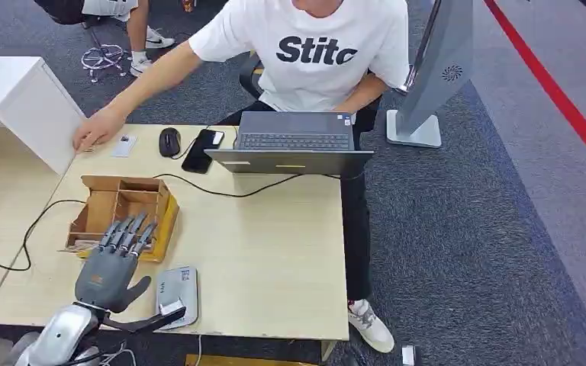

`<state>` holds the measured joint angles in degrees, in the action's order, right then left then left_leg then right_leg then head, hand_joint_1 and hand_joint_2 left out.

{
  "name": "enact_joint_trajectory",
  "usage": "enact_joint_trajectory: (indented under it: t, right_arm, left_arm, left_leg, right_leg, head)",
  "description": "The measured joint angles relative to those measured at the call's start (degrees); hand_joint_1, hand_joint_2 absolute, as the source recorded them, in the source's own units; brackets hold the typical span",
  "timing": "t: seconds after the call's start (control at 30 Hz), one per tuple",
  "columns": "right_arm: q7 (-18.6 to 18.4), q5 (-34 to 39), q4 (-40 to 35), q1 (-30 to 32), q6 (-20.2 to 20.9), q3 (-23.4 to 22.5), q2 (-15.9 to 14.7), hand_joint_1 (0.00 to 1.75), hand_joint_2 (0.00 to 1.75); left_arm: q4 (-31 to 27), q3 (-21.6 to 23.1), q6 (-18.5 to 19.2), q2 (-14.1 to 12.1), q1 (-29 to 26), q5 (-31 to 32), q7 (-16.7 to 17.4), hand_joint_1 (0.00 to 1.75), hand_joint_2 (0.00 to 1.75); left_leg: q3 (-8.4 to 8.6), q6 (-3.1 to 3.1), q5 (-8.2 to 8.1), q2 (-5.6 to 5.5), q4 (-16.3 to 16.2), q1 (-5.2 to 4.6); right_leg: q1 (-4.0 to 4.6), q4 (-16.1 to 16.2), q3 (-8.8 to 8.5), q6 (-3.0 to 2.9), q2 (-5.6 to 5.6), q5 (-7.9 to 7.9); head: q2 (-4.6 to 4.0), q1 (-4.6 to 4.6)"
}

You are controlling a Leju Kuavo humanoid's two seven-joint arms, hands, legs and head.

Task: Pass the card to the sensor for recognition and then transmit it.

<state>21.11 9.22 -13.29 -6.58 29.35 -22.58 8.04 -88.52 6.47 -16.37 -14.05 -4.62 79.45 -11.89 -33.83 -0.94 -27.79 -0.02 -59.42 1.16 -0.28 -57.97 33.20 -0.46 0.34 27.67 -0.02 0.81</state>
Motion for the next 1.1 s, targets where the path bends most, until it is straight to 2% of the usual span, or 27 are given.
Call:
enact_joint_trajectory:
  t: [0.17, 0.37, 1.1]
  right_arm:
    - [-0.17, -0.72, 0.00, -0.05, 0.04, 0.00, 0.00, 0.00, 1.75]
    - [-0.87, -1.46, 0.00, -0.14, 0.07, 0.07, 0.00, 0.00, 1.75]
    - [-1.20, -1.70, 0.00, -0.46, 0.26, 0.20, 0.04, 0.00, 1.75]
  left_arm:
    - [3.41, -1.71, -1.53, -0.39, 0.86, 1.84, 2.36, 0.00, 1.75]
    - [8.92, -4.83, -3.83, -1.22, 4.16, 3.39, 2.49, 0.00, 1.75]
    - [15.34, -5.73, -5.49, -0.68, 7.89, 4.61, 1.83, 0.00, 1.75]
  left_leg:
    - [0.00, 0.00, 0.00, -0.02, 0.00, 0.00]
    - [0.00, -0.01, 0.01, -0.04, 0.00, 0.00]
    - [0.00, -0.01, 0.01, -0.04, 0.00, 0.00]
  right_leg:
    - [0.00, 0.00, -0.02, 0.00, -0.02, 0.00]
    - [0.00, -0.01, -0.02, 0.00, -0.03, 0.00]
    - [0.00, -0.01, -0.02, 0.00, -0.03, 0.00]
  head:
    - [0.00, -0.02]
    - [0.00, 0.00]
    - [0.00, 0.00]
